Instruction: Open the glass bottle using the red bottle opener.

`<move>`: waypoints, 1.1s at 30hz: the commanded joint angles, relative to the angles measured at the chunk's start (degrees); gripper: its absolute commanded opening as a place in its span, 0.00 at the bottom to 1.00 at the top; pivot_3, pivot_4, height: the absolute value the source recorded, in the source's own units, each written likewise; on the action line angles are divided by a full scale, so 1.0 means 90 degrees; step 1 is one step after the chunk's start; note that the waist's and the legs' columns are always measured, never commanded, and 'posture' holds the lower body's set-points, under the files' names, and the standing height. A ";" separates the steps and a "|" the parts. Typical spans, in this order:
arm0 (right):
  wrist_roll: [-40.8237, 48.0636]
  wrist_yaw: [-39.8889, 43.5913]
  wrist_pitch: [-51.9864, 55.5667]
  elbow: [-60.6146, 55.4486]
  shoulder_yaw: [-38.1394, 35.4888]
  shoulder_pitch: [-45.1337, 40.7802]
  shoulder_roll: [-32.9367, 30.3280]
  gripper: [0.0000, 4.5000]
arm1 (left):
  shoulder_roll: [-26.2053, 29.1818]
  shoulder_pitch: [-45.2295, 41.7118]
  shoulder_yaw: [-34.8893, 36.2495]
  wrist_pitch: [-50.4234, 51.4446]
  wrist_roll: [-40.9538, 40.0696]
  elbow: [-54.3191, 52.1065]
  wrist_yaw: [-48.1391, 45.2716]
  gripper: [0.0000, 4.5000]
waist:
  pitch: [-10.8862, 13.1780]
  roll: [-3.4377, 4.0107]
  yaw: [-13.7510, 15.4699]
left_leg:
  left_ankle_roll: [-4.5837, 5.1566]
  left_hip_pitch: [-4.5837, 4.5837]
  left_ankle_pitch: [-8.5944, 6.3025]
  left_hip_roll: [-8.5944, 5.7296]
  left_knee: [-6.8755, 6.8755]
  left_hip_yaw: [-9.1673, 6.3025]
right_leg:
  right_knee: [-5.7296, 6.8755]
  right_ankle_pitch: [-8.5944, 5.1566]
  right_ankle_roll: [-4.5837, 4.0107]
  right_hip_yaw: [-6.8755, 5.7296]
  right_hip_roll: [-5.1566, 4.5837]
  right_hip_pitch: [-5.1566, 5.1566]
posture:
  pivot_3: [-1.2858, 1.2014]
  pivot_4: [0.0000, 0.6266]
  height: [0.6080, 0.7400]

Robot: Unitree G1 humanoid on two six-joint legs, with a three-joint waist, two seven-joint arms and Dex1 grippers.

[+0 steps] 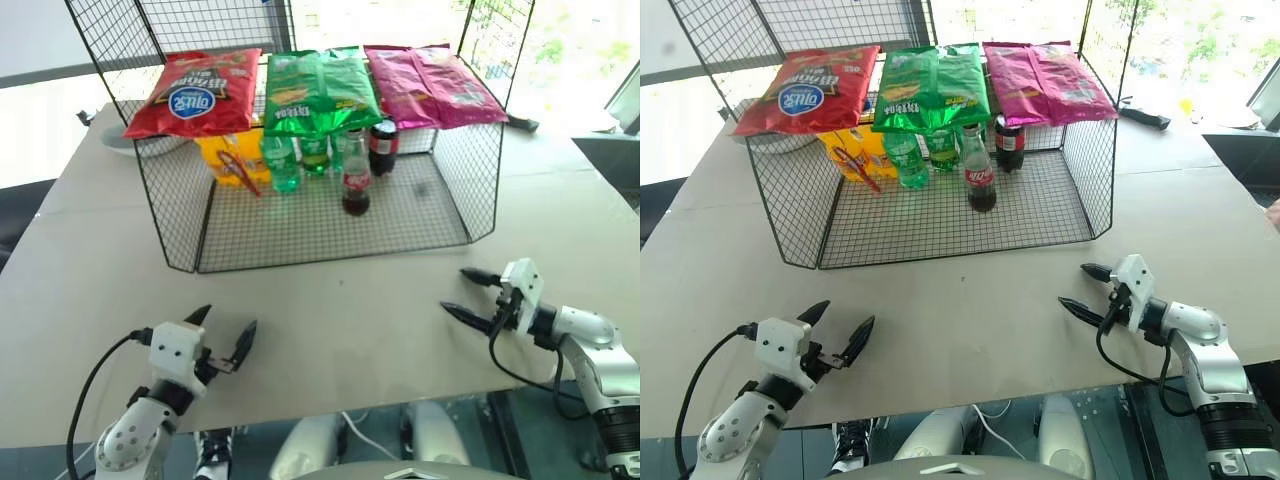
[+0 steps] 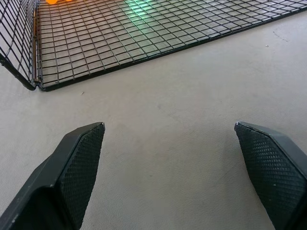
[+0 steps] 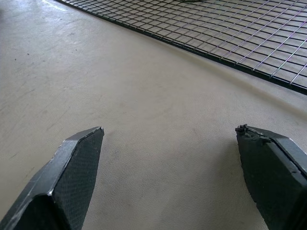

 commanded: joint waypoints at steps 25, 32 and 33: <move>0.0015 -0.0101 -0.0471 -0.0086 -0.0060 -0.0026 0.0135 0.99 | -0.0042 -0.0725 0.0011 0.0004 -0.0159 0.0106 -0.0067 1.00 | 0.0000 0.0000 -0.0002 | 0.0001 -0.0001 0.0001 0.0000 0.0000 -0.0001 | 0.0001 0.0001 0.0000 0.0000 0.0001 -0.0003 | 0.52 0.24 1.00; 0.0609 -0.0280 0.0369 -0.1698 0.0366 -0.0013 0.0512 0.99 | -0.0181 -0.1737 0.0195 0.0450 -0.0622 -0.0081 0.0372 1.00 | 0.0001 0.0001 0.0004 | -0.0002 -0.0002 0.0002 0.0005 0.0001 -0.0008 | 0.0004 0.0001 -0.0001 -0.0006 0.0004 -0.0003 | 0.52 0.24 1.00; 0.0678 -0.0363 0.0498 -0.1890 0.0391 -0.0067 0.0563 0.99 | -0.0188 -0.1881 0.0200 0.0509 -0.0649 -0.0090 0.0433 1.00 | 0.0001 0.0001 0.0001 | -0.0002 -0.0002 0.0002 0.0005 0.0001 -0.0007 | 0.0004 0.0001 -0.0001 -0.0006 0.0004 -0.0003 | 0.52 0.24 1.00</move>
